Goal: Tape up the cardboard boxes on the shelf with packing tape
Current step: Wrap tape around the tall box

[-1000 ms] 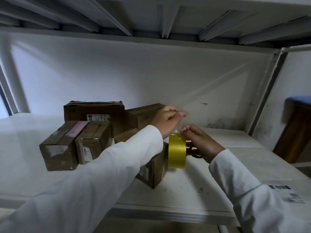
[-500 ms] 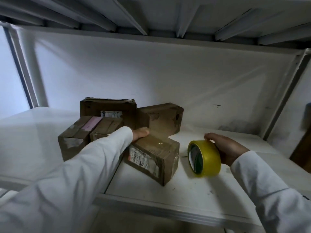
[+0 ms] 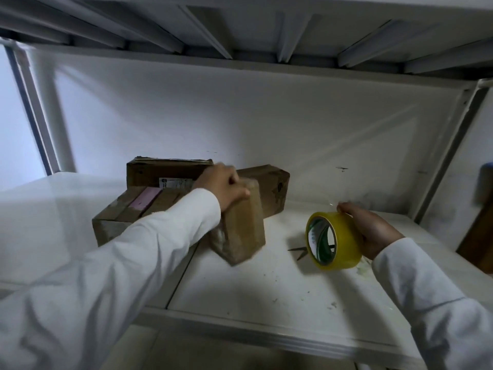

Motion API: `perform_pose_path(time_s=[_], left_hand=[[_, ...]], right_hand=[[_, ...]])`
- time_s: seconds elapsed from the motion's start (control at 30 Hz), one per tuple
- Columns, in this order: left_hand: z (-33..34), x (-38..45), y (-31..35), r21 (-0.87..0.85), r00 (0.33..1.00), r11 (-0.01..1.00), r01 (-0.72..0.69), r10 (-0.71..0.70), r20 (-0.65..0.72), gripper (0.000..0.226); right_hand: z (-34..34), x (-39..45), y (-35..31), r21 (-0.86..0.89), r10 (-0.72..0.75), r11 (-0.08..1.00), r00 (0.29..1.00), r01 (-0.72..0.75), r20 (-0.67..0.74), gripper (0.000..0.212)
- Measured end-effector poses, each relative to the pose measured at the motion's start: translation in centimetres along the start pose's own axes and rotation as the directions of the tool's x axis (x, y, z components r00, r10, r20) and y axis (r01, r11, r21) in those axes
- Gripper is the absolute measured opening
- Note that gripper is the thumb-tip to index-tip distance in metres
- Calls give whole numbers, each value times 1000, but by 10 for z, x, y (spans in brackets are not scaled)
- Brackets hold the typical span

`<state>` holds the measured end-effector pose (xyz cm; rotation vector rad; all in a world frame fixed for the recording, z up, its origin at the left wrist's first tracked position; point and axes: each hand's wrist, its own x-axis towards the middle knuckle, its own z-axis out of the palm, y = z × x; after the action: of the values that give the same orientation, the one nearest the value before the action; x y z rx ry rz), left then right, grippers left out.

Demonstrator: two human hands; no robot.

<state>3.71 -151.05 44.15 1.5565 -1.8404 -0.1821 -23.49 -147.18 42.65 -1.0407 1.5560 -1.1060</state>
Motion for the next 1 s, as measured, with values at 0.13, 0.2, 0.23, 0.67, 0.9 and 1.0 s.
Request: perform_pose_path(time_s=[0.13,0.2,0.23,0.67,0.9,1.0], left_hand=[[15,-22,12,43,974,995,-89,78,214,27],[7,-14,24,85,964,996,0,-23,267,38],[2,-8,28,115,962,993,34,-63,264,42],[6,-1,43,-518,957,818,251,-130,259,24],[8,12,25,-232,956,937,263,-222,190,20],[12,12,15,-175,948,940,292,-261,181,24]], right_hand=[[6,-2,-1,-4,-50,999,998,50,25,20],[10,-4,-1,-30,-96,995,994,98,53,19],[13,-6,-2,-42,-127,991,990,130,67,16],[48,-22,-15,-260,-187,929,942,262,280,22],[65,-18,-13,-402,-143,867,919,296,369,25],[68,-17,-19,-458,-99,839,910,294,402,36]])
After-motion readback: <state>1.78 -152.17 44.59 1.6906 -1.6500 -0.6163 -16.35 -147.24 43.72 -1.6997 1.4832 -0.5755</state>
